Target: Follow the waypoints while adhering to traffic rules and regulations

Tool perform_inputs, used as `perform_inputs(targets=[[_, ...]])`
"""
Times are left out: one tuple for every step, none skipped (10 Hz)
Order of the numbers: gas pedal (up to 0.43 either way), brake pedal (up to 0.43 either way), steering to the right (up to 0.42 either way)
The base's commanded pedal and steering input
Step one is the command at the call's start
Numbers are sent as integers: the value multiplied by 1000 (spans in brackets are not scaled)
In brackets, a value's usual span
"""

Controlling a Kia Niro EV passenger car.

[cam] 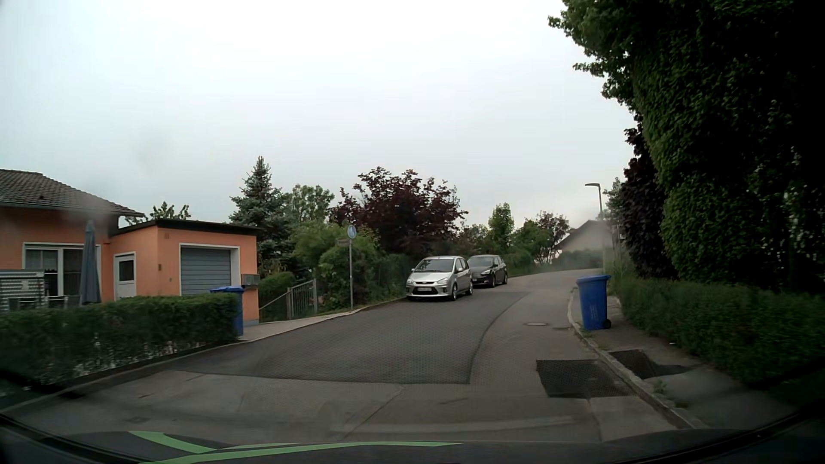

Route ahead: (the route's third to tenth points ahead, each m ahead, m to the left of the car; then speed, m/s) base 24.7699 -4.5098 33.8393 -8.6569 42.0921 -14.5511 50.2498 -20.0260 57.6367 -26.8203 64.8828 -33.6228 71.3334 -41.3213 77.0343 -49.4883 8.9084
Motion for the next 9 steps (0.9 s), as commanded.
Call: perform_inputs(targets=[[87,0,74],[87,0,77],[87,0,80],[87,0,87],[87,0,91],[98,0,91],[110,0,91],[130,0,91],[130,0,90]])
